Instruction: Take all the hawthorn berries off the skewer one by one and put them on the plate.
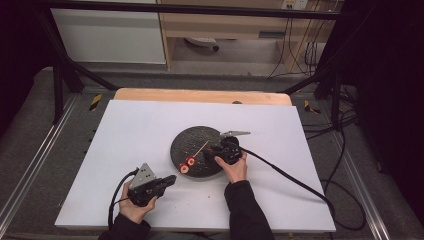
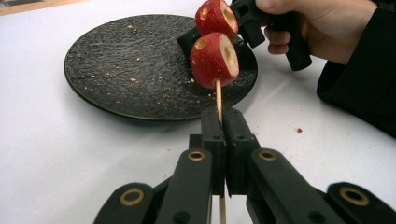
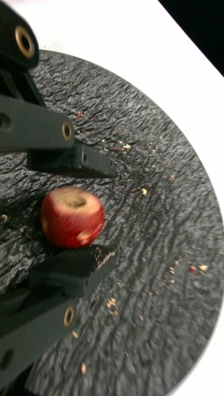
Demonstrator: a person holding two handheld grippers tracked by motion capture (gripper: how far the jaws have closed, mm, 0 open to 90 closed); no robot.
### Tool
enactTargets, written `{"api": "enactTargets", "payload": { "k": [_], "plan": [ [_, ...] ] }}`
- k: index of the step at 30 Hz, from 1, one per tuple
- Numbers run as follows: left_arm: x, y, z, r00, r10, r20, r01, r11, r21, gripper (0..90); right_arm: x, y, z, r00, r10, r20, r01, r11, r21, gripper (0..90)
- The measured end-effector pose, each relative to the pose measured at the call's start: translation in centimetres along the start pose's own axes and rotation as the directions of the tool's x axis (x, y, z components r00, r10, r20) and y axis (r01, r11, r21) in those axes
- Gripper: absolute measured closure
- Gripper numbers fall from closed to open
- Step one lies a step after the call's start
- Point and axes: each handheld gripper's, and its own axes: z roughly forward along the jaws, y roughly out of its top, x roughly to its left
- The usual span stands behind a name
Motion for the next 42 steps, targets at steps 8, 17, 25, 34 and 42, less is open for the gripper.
{"api": "enactTargets", "payload": {
  "k": [8,17,25,34,42],
  "plan": [
    [0.0,0.0,0.0,1.0,0.0,0.0,0.0,1.0,0.0,88.2,1.2,1.1,-2.8,0.9985,-0.053,-0.012,0.052,0.995,-0.081,20.0],
    [-0.1,0.1,0.0,1.0,0.003,-0.001,-0.003,1.0,-0.003,88.2,2.3,1.5,-5.1,0.9952,-0.096,-0.014,0.095,0.992,-0.088,6.3],
    [-0.2,0.1,0.0,1.0,0.005,0.001,-0.005,1.0,-0.003,88.1,3.6,0.8,-6.8,0.9918,-0.115,-0.056,0.109,0.989,-0.097,3.8],
    [-0.4,0.1,0.2,0.9999,0.013,0.003,-0.013,0.9999,0.002,88.1,5.0,-0.2,-6.7,0.9868,-0.087,-0.136,0.072,0.991,-0.112,5.2],
    [-0.6,0.1,0.3,0.9999,0.017,0.005,-0.017,0.9999,0.004,88.1,5.8,-0.5,-5.5,0.982,-0.066,-0.177,0.046,0.992,-0.114,11.1]
  ]
}}
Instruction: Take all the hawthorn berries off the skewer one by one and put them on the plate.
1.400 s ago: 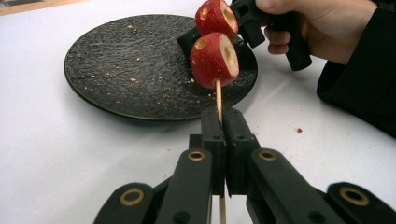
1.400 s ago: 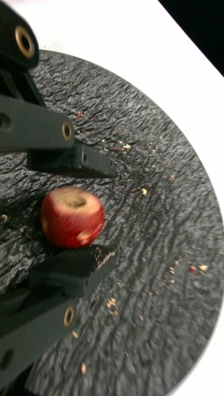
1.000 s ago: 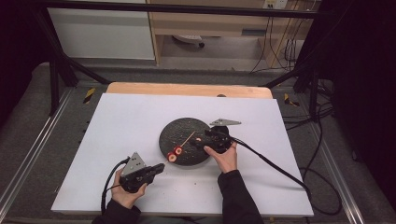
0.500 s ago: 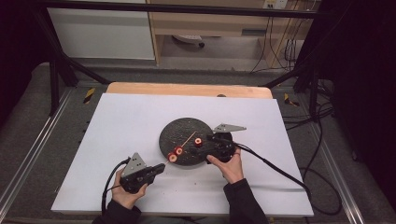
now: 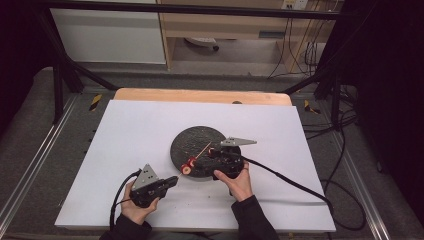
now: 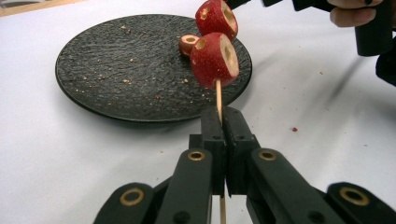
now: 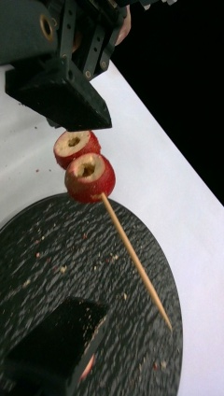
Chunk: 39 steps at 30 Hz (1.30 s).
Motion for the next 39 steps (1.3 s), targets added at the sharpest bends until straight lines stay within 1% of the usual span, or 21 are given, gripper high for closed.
{"api": "enactTargets", "payload": {
  "k": [2,4,5,6,7,9,10,12,13,15,16,17,18,19,21,22,24,25,31,34,39],
  "plan": [
    [0.0,0.0,0.0,1.0,0.001,0.001,-0.001,1.0,0.001,88.2,0.3,0.0,0.6,0.9999,0.004,-0.011,-0.004,1.0,0.002,14.9],
    [-0.1,0.0,0.1,1.0,0.002,0.002,-0.003,1.0,0.001,88.1,0.4,0.0,0.8,0.9998,0.008,-0.015,-0.008,1.0,0.002,16.8],
    [-0.1,0.0,0.1,1.0,0.003,0.002,-0.003,1.0,0.0,88.2,0.5,0.0,0.9,0.9998,0.009,-0.019,-0.009,1.0,-0.001,18.7],
    [-0.2,0.0,0.1,1.0,0.006,0.003,-0.006,1.0,0.001,88.1,0.5,0.0,1.2,0.9996,0.017,-0.021,-0.017,1.0,-0.011,22.6],
    [-0.2,0.0,0.1,1.0,0.006,0.003,-0.006,1.0,0.001,88.1,0.5,0.0,1.2,0.9996,0.017,-0.021,-0.017,1.0,-0.011,22.6],
    [-0.2,0.0,0.1,1.0,0.006,0.003,-0.006,1.0,-0.001,88.2,0.5,-0.1,1.3,0.9993,0.027,-0.025,-0.028,0.999,-0.015,26.7],
    [-0.2,0.0,0.1,1.0,0.006,0.003,-0.006,1.0,-0.002,88.1,0.5,-0.1,1.4,0.9991,0.034,-0.025,-0.035,0.999,-0.012,30.7],
    [-0.2,0.0,0.1,1.0,0.006,0.004,-0.006,1.0,-0.001,88.2,0.5,-0.2,1.5,0.9988,0.038,-0.031,-0.038,0.999,-0.011,31.9],
    [-0.2,0.0,0.1,1.0,0.007,0.002,-0.007,1.0,-0.003,88.2,0.4,-0.2,1.6,0.9982,0.044,-0.041,-0.044,0.999,-0.007,34.9],
    [-0.2,0.1,0.1,1.0,0.007,0.003,-0.007,1.0,-0.003,88.2,0.4,-0.3,1.7,0.9977,0.051,-0.045,-0.052,0.999,-0.003,38.2],
    [-0.3,0.0,0.1,1.0,0.006,0.001,-0.006,1.0,-0.006,88.2,0.4,-0.3,1.7,0.9977,0.051,-0.045,-0.052,0.999,-0.003,38.2],
    [-0.3,0.1,0.1,1.0,0.006,0.002,-0.006,1.0,-0.004,88.1,0.4,-0.3,1.7,0.9973,0.053,-0.051,-0.053,0.999,0.001,41.2],
    [-0.3,0.0,0.1,1.0,0.006,0.002,-0.006,1.0,-0.003,88.1,0.4,-0.3,1.7,0.9973,0.053,-0.051,-0.053,0.999,0.001,41.2],
    [-0.3,0.0,0.1,1.0,0.007,0.002,-0.007,1.0,-0.003,88.1,0.4,-0.4,1.7,0.9964,0.061,-0.059,-0.061,0.998,0.001,44.2],
    [-0.3,0.0,0.1,1.0,0.008,0.003,-0.008,1.0,-0.001,88.1,0.4,-0.4,1.7,0.9959,0.065,-0.063,-0.065,0.998,0.003,45.9],
    [-0.3,0.0,0.1,1.0,0.009,0.002,-0.009,1.0,-0.002,88.2,0.5,-0.4,1.8,0.9946,0.074,-0.073,-0.074,0.997,0.005,49.2],
    [-0.3,0.0,0.1,1.0,0.008,0.003,-0.008,1.0,-0.001,88.1,0.5,-0.4,1.8,0.994,0.078,-0.077,-0.077,0.997,0.007,51.0],
    [-0.3,0.0,0.1,1.0,0.006,0.003,-0.006,1.0,-0.002,88.1,0.5,-0.4,1.7,0.9928,0.082,-0.087,-0.082,0.997,0.01,54.4],
    [-0.3,0.1,0.1,1.0,0.006,0.002,-0.006,1.0,-0.005,88.1,0.5,-0.2,1.6,0.9895,0.103,-0.101,-0.101,0.995,0.02,59.0],
    [-0.3,0.1,0.0,1.0,0.008,0.002,-0.008,0.9999,-0.006,88.1,0.4,-0.2,1.6,0.9896,0.1,-0.104,-0.098,0.995,0.019,59.7],
    [-0.3,0.1,0.0,1.0,0.009,0.002,-0.009,0.9999,-0.015,88.2,0.4,0.0,1.5,0.9873,0.111,-0.114,-0.11,0.994,0.014,60.7]
  ]
}}
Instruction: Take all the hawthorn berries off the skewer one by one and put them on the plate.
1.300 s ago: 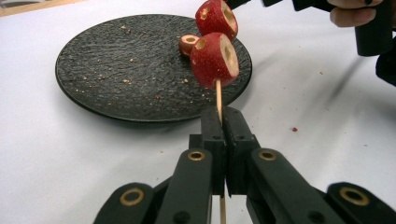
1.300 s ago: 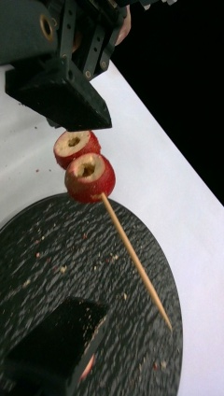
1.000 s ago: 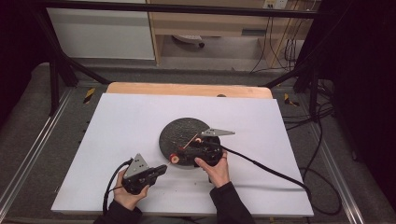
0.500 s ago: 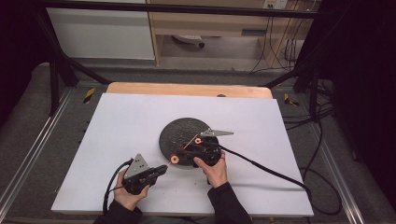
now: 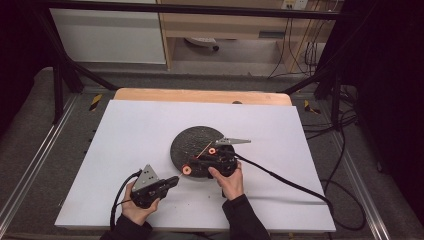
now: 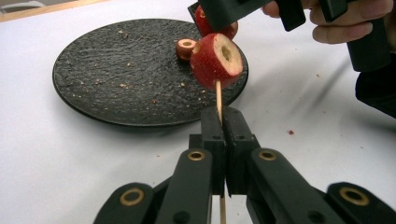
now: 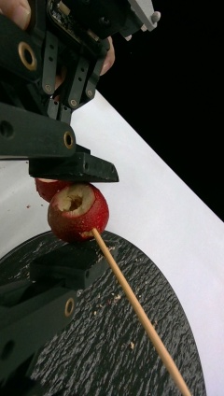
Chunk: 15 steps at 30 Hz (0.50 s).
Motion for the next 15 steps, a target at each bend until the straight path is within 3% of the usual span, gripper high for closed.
{"api": "enactTargets", "payload": {
  "k": [15],
  "plan": [
    [-0.05,0.16,-0.31,1.0,0.004,-0.006,-0.004,0.9998,-0.022,88.2,0.0,0.73,-0.52,1.0,0.005,0.004,-0.005,0.999,-0.037,61.4]
  ]
}}
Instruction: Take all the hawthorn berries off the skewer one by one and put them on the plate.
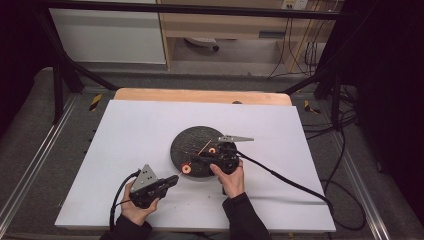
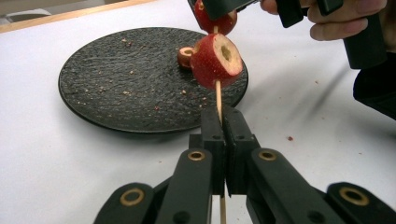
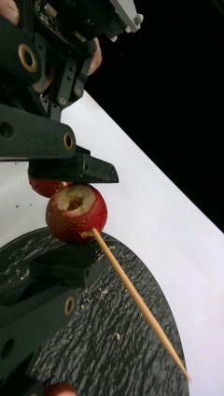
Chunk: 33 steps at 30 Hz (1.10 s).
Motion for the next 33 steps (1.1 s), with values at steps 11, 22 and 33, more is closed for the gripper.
{"api": "enactTargets", "payload": {
  "k": [11,22,33],
  "plan": [
    [0.0,0.1,-0.3,1.0,-0.001,-0.002,0.001,0.9999,-0.017,88.2,-0.2,1.6,-1.1,0.9993,-0.006,0.038,0.007,0.999,-0.037,61.8],
    [0.1,0.1,-0.5,1.0,-0.002,-0.003,0.002,0.9998,-0.017,88.2,-0.9,3.5,-2.5,0.9943,-0.021,0.104,0.028,0.998,-0.061,62.0],
    [0.2,0.1,-0.5,1.0,-0.006,-0.004,0.006,0.9998,-0.02,88.2,-1.8,5.3,-3.6,0.9889,-0.014,0.148,0.029,0.995,-0.096,62.2]
  ]
}}
